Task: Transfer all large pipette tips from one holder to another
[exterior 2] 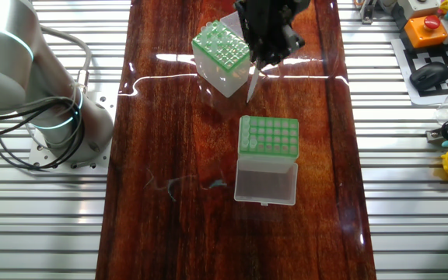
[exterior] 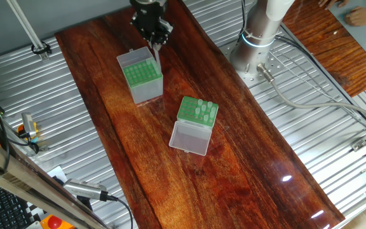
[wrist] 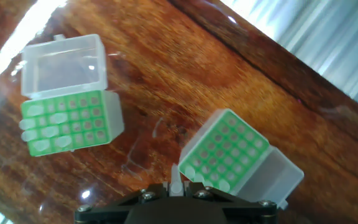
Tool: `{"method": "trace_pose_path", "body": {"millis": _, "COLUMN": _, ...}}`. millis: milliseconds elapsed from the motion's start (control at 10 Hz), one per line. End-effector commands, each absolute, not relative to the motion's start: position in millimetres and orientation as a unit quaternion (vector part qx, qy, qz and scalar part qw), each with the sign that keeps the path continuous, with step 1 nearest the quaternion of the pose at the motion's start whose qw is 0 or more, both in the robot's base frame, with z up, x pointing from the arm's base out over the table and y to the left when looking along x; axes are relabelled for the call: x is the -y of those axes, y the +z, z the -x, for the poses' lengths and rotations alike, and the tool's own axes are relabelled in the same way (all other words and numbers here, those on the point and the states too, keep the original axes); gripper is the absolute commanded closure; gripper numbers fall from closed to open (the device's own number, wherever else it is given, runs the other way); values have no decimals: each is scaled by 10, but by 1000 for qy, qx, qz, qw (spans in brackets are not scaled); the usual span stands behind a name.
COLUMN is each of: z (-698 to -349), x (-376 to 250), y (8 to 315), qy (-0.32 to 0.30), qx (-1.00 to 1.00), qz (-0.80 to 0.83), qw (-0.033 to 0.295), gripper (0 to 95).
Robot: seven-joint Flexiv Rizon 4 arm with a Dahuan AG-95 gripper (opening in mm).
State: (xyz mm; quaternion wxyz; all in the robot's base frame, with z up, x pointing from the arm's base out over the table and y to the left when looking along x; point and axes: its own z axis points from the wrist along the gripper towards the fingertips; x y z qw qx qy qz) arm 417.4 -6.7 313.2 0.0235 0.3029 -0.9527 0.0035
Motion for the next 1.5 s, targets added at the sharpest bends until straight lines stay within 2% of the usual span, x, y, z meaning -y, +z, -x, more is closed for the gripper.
{"method": "trace_pose_path", "body": {"millis": 100, "z": -4234, "x": 427, "y": 3090, "qy": -3, "qx": 947, "qz": -322, "qw": 19, "gripper": 950}}
{"method": "trace_pose_path", "body": {"millis": 500, "z": -4202, "x": 728, "y": 3017, "qy": -5, "qx": 942, "qz": -334, "qw": 14, "gripper": 950}}
{"method": "trace_pose_path", "body": {"millis": 1500, "z": -4273, "x": 725, "y": 2817, "qy": -5, "qx": 941, "qz": -338, "qw": 6, "gripper": 950}}
